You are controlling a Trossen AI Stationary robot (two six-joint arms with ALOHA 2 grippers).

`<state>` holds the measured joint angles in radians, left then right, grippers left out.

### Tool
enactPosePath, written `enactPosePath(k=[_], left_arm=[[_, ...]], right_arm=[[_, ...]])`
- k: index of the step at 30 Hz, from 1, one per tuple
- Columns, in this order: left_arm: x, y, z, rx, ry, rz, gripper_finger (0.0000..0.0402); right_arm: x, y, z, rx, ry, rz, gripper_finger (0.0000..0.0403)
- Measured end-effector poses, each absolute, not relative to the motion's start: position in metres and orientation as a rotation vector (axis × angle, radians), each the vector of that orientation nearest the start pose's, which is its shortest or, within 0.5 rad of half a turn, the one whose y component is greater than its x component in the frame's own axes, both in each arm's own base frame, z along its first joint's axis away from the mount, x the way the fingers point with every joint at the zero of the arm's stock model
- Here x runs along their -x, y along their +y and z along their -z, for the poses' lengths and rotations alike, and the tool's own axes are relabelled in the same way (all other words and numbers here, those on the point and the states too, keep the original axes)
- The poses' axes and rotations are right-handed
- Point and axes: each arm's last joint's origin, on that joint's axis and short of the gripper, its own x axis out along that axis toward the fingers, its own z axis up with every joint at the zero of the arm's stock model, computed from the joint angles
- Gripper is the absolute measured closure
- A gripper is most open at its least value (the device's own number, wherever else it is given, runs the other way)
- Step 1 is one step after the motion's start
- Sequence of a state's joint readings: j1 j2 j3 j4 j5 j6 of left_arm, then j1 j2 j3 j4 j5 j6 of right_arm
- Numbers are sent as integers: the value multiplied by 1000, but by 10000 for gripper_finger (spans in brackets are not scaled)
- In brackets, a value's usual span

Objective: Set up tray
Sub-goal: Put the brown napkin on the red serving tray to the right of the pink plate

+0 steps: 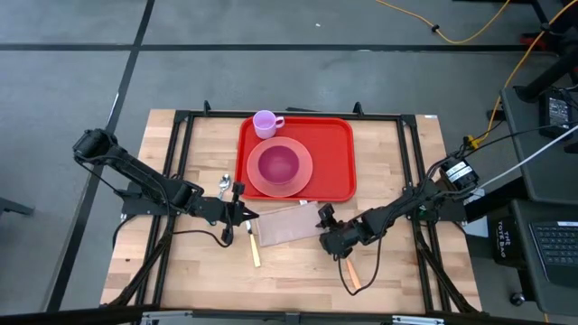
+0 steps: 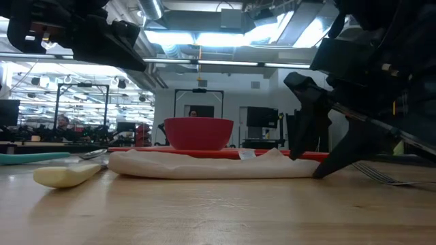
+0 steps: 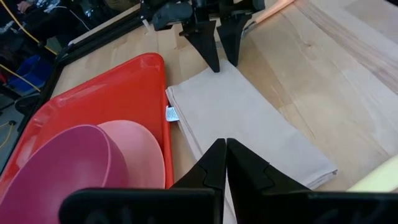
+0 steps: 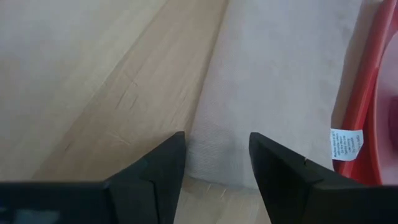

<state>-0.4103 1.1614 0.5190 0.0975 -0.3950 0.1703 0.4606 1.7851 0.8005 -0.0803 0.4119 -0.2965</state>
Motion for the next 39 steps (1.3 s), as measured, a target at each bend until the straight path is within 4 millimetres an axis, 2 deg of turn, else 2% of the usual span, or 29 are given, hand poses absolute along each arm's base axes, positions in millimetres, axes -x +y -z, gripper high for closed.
enactPosePath(k=[11, 17, 28, 35, 39], left_arm=[[-214, -81, -198, -378, 496, 57, 396], [-214, -81, -198, -378, 496, 57, 399], [-214, -81, -198, -376, 496, 59, 399], [-213, -81, -198, -376, 496, 60, 396], [-214, -81, -198, -376, 496, 60, 394]], right_arm=[[-280, 124, -107, 638, 990, -156, 217], [-284, 113, -106, 513, 1019, -180, 225], [-287, 106, -106, 461, 1027, -188, 301], [-287, 106, -105, 456, 1027, -169, 382], [-287, 106, -105, 427, 1031, -181, 387]])
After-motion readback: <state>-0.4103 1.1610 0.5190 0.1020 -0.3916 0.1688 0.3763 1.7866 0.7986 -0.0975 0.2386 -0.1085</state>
